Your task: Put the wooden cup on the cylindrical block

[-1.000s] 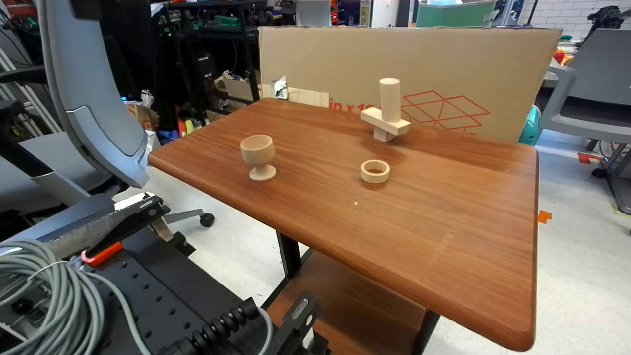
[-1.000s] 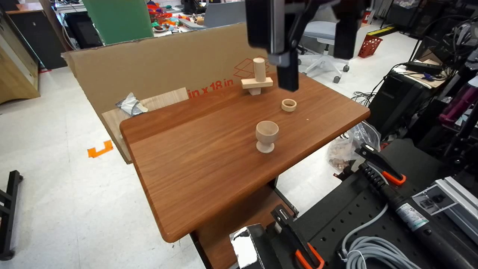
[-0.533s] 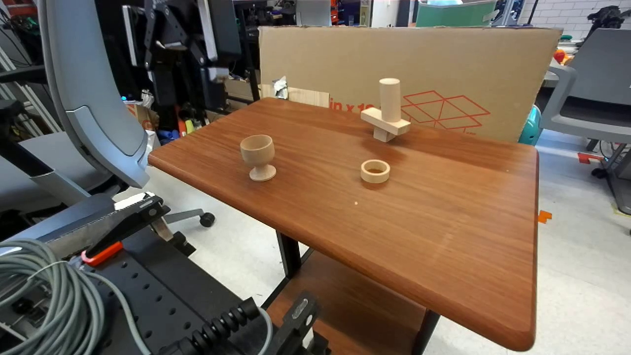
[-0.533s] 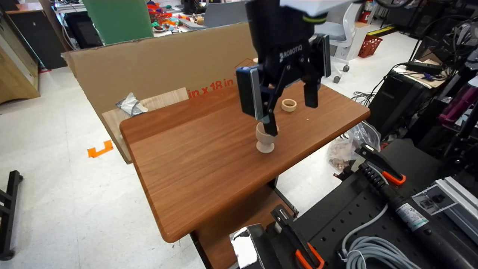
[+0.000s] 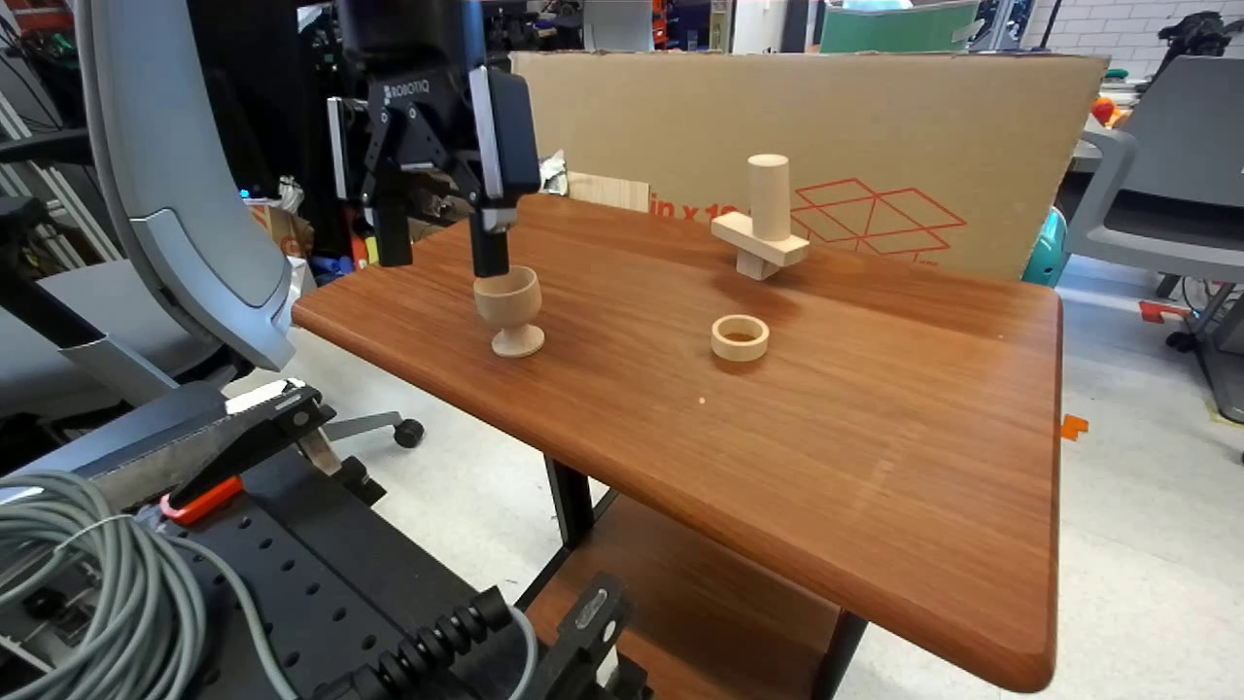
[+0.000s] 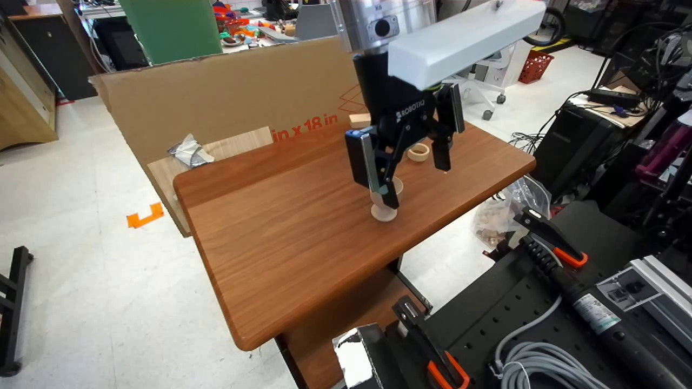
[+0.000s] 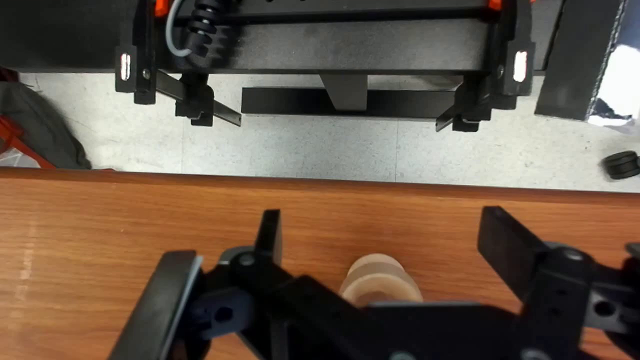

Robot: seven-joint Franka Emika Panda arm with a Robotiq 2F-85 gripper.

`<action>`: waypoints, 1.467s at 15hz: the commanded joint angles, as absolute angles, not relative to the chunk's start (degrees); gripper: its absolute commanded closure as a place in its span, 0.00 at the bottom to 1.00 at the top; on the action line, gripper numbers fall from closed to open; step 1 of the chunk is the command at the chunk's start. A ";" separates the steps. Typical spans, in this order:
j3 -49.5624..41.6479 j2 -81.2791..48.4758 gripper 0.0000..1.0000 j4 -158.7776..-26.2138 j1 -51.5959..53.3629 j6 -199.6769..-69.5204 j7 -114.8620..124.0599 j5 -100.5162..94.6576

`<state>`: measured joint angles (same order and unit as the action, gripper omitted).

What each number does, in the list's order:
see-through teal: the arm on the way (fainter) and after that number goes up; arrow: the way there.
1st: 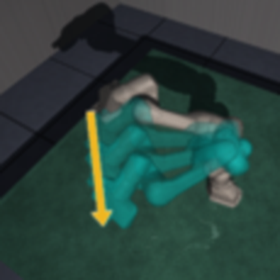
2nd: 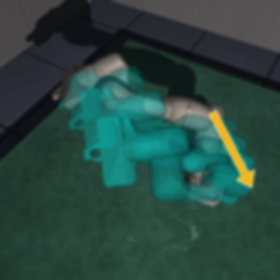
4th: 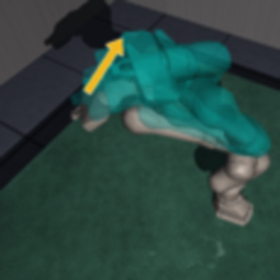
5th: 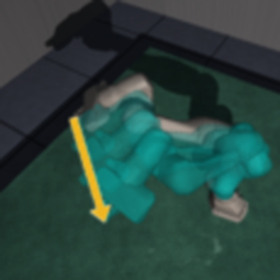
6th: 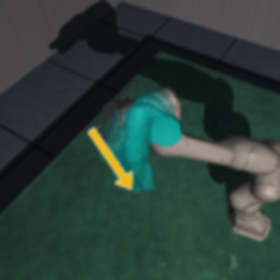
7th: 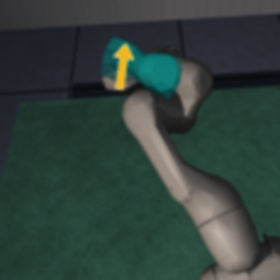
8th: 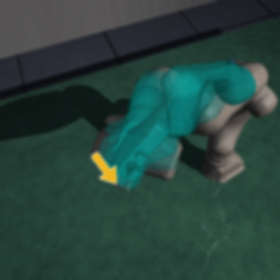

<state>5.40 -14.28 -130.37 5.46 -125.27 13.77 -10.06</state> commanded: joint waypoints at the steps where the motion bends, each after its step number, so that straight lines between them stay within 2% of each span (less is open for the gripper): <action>1: 3.57 -18.39 0.00 -127.16 6.51 -126.05 14.98 -11.83; 14: 1.91 -26.58 0.00 -119.58 10.28 -124.98 15.74 -15.20; 15: 1.70 -27.05 0.25 -119.01 10.61 -124.87 16.06 -15.63; 16: 1.49 -27.40 0.26 -118.56 10.85 -124.85 16.36 -15.95; 17: 1.33 -27.69 0.32 -118.17 10.99 -124.82 16.60 -16.25; 20: 1.08 -28.03 0.58 -117.46 11.05 -124.69 16.45 -16.13; 22: 1.09 -27.21 0.71 -117.53 10.77 -124.51 16.49 -15.31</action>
<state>2.16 -27.12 -118.87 9.71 -125.26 15.47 -14.58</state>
